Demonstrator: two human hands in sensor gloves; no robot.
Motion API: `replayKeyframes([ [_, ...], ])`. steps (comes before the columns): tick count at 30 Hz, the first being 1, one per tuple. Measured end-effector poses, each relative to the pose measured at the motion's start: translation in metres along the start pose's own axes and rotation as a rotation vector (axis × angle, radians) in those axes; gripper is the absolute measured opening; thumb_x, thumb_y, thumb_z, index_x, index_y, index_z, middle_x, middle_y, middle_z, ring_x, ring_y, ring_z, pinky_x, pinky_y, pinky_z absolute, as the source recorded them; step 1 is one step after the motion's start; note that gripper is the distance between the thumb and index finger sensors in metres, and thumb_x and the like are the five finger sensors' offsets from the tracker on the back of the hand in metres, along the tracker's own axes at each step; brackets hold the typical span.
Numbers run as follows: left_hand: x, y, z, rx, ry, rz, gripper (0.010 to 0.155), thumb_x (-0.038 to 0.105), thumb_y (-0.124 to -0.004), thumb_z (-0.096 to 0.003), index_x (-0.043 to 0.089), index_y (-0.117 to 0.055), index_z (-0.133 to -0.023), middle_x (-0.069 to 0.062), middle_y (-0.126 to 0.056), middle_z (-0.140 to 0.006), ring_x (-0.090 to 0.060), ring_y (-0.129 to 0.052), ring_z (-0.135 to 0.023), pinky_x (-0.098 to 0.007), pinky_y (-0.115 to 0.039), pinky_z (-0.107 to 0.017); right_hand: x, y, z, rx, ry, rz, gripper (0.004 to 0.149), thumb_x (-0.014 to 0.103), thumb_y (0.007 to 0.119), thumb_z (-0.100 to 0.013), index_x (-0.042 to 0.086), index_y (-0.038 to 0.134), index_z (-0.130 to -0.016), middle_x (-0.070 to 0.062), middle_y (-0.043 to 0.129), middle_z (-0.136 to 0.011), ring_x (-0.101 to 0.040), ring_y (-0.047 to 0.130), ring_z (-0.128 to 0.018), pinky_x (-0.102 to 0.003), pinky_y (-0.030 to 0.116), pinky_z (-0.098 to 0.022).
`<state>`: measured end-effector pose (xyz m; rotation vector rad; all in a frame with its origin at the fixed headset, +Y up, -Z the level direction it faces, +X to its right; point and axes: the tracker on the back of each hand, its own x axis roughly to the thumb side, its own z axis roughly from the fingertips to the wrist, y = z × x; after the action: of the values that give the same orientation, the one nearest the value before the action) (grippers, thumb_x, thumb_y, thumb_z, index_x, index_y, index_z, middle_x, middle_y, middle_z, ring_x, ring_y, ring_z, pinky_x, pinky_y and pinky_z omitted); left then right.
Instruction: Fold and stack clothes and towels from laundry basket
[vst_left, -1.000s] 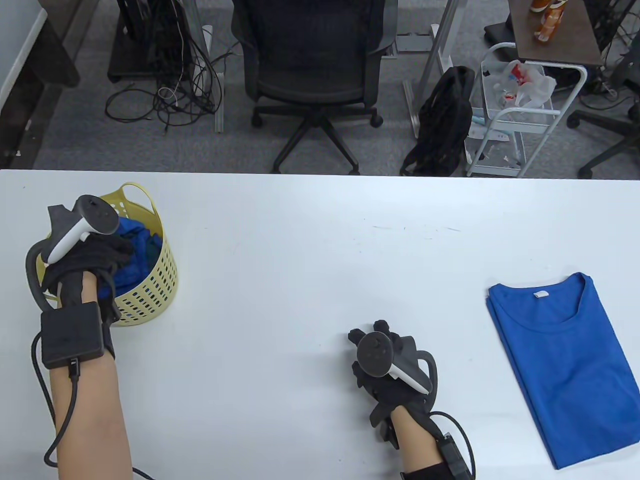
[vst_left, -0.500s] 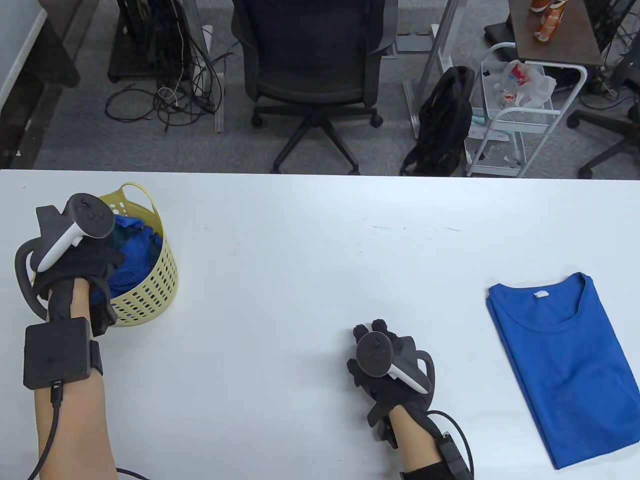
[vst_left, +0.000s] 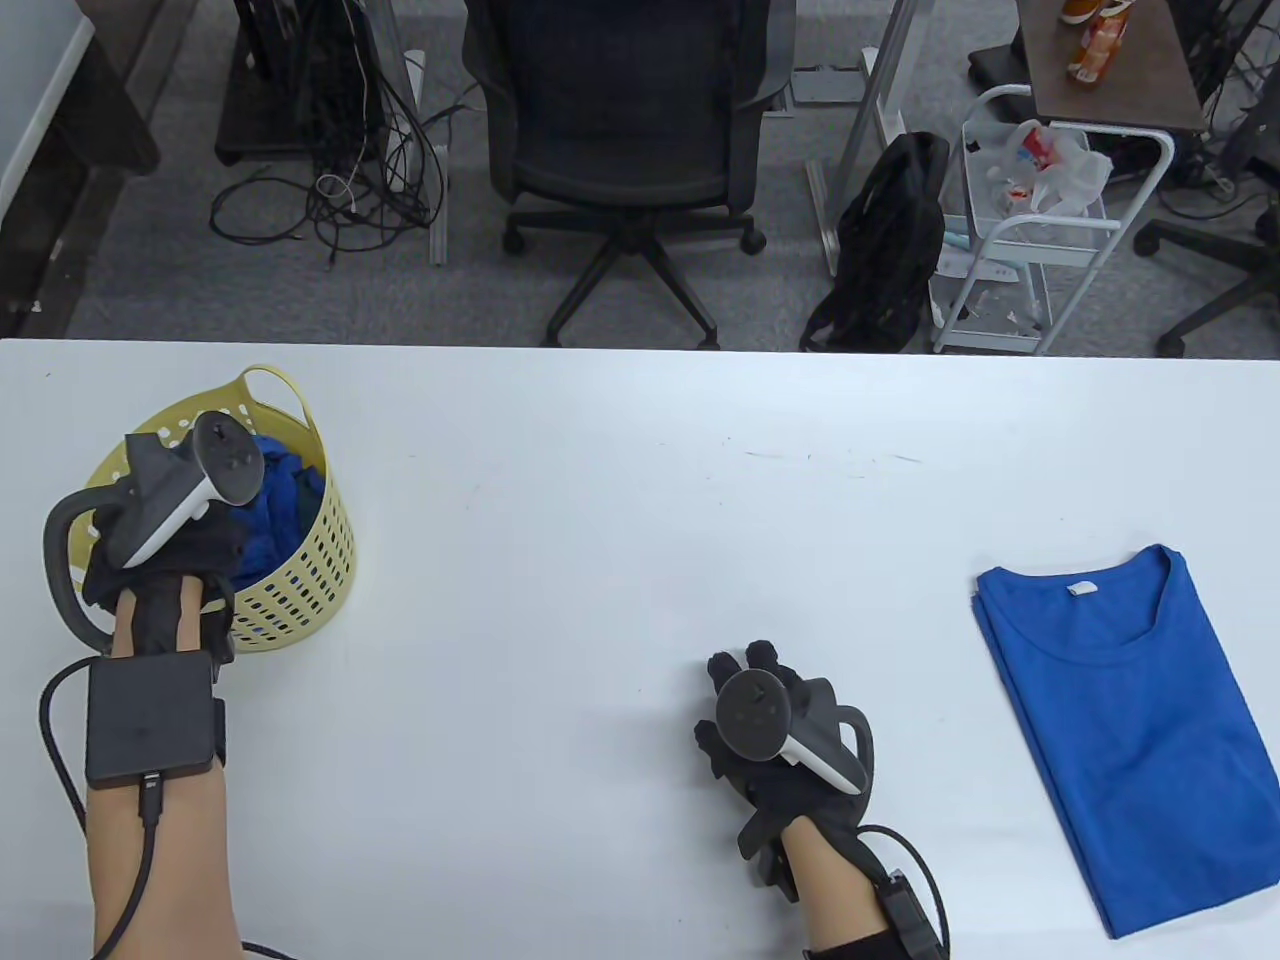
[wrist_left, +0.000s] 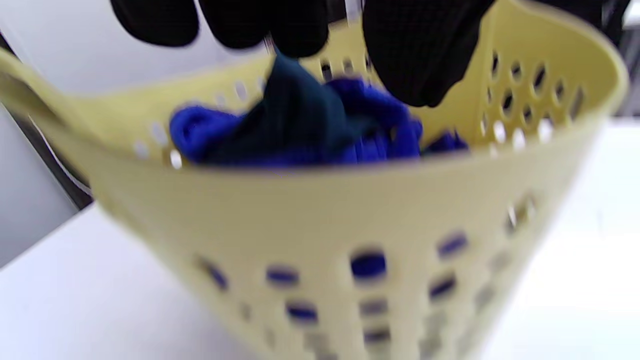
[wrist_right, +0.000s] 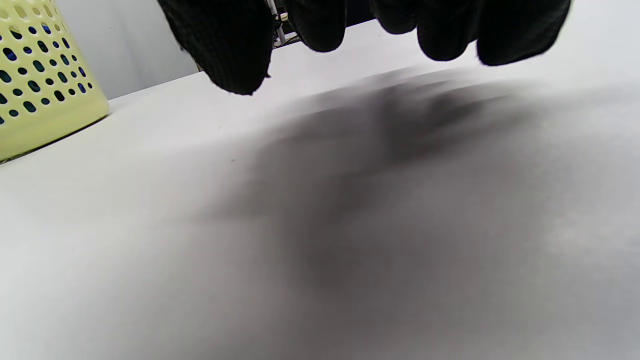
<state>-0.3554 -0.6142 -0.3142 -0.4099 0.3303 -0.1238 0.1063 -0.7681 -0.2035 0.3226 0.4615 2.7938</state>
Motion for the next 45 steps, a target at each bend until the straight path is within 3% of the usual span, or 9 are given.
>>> replayKeyframes([
  [3, 0.006, -0.011, -0.017, -0.203, 0.042, -0.067, 0.074, 0.045, -0.087, -0.0489, 0.039, -0.057, -0.116, -0.029, -0.029, -0.131, -0.061, -0.035, -0.112, -0.073, -0.053, -0.076, -0.001, 0.001, -0.001, 0.007, 0.003, -0.001, 0.071, 0.031, 0.073, -0.063, -0.002, 0.042, -0.117, -0.044, 0.028, -0.115, -0.067, 0.045, -0.097, -0.075, 0.054, -0.066],
  [9, 0.013, -0.029, -0.043, -0.219, 0.132, -0.249, 0.083, 0.044, -0.086, -0.0499, 0.041, -0.042, -0.120, -0.029, -0.022, -0.130, -0.061, -0.033, -0.112, -0.073, -0.052, -0.076, -0.004, 0.003, -0.003, 0.019, 0.004, -0.021, 0.071, 0.033, 0.073, -0.064, -0.001, 0.041, -0.118, -0.045, 0.028, -0.115, -0.067, 0.045, -0.097, -0.075, 0.054, -0.066],
  [15, 0.017, -0.033, -0.048, -0.061, 0.179, -0.331, 0.048, 0.042, -0.081, -0.0531, 0.040, -0.073, -0.100, -0.019, -0.046, -0.129, -0.052, -0.048, -0.114, -0.069, -0.056, -0.077, -0.005, 0.005, -0.006, 0.026, -0.005, -0.021, 0.069, 0.034, 0.071, -0.064, -0.001, 0.043, -0.117, -0.044, 0.028, -0.115, -0.067, 0.043, -0.097, -0.075, 0.052, -0.066],
  [18, 0.014, -0.026, -0.042, -0.029, 0.183, -0.309, 0.048, 0.041, -0.077, -0.0535, 0.037, -0.072, -0.101, -0.015, -0.054, -0.127, -0.049, -0.054, -0.114, -0.068, -0.056, -0.077, -0.006, 0.004, -0.005, 0.017, -0.007, -0.029, 0.069, 0.034, 0.071, -0.064, -0.001, 0.043, -0.117, -0.044, 0.028, -0.115, -0.067, 0.043, -0.096, -0.075, 0.053, -0.066],
  [21, 0.006, -0.006, -0.025, 0.091, 0.176, -0.197, 0.048, 0.038, -0.071, -0.0566, 0.032, -0.066, -0.104, -0.018, -0.055, -0.126, -0.051, -0.057, -0.112, -0.068, -0.057, -0.077, -0.007, 0.003, -0.004, 0.009, -0.006, -0.040, 0.069, 0.034, 0.070, -0.065, -0.001, 0.042, -0.117, -0.045, 0.028, -0.115, -0.068, 0.043, -0.096, -0.075, 0.053, -0.066],
  [25, -0.006, 0.030, 0.016, 0.459, -0.034, 0.274, 0.048, 0.033, -0.068, -0.0584, 0.024, -0.062, -0.105, -0.015, -0.078, -0.115, -0.048, -0.081, -0.101, -0.063, -0.068, -0.073, -0.006, 0.000, -0.002, -0.015, -0.013, -0.048, 0.069, 0.035, 0.070, -0.065, 0.000, 0.042, -0.118, -0.045, 0.027, -0.115, -0.067, 0.043, -0.096, -0.075, 0.053, -0.066],
  [29, -0.006, 0.048, 0.048, 0.519, -0.237, 0.591, 0.049, 0.034, -0.066, -0.0611, 0.023, -0.057, -0.108, -0.004, -0.090, -0.096, -0.026, -0.099, -0.079, -0.053, -0.082, -0.065, -0.003, -0.001, 0.000, -0.026, -0.026, -0.050, 0.069, 0.035, 0.069, -0.065, 0.000, 0.042, -0.117, -0.044, 0.027, -0.115, -0.067, 0.043, -0.097, -0.075, 0.053, -0.066],
  [35, 0.018, 0.051, 0.074, 0.392, -0.421, 0.482, 0.047, 0.047, -0.076, -0.0604, 0.028, -0.070, -0.102, -0.003, -0.091, -0.095, -0.026, -0.099, -0.077, -0.049, -0.084, -0.061, -0.001, -0.001, 0.001, -0.023, -0.042, -0.053, 0.069, 0.036, 0.069, -0.065, 0.000, 0.043, -0.117, -0.044, 0.028, -0.115, -0.067, 0.043, -0.097, -0.075, 0.053, -0.066],
  [45, 0.035, 0.012, 0.059, 0.145, -0.366, 0.250, 0.044, 0.047, -0.085, -0.0495, 0.036, -0.081, -0.092, 0.002, -0.091, -0.093, -0.022, -0.098, -0.076, -0.044, -0.085, -0.059, -0.001, 0.000, 0.000, -0.021, -0.049, -0.054, 0.069, 0.036, 0.069, -0.065, 0.000, 0.043, -0.117, -0.044, 0.028, -0.115, -0.067, 0.043, -0.097, -0.075, 0.053, -0.066],
])
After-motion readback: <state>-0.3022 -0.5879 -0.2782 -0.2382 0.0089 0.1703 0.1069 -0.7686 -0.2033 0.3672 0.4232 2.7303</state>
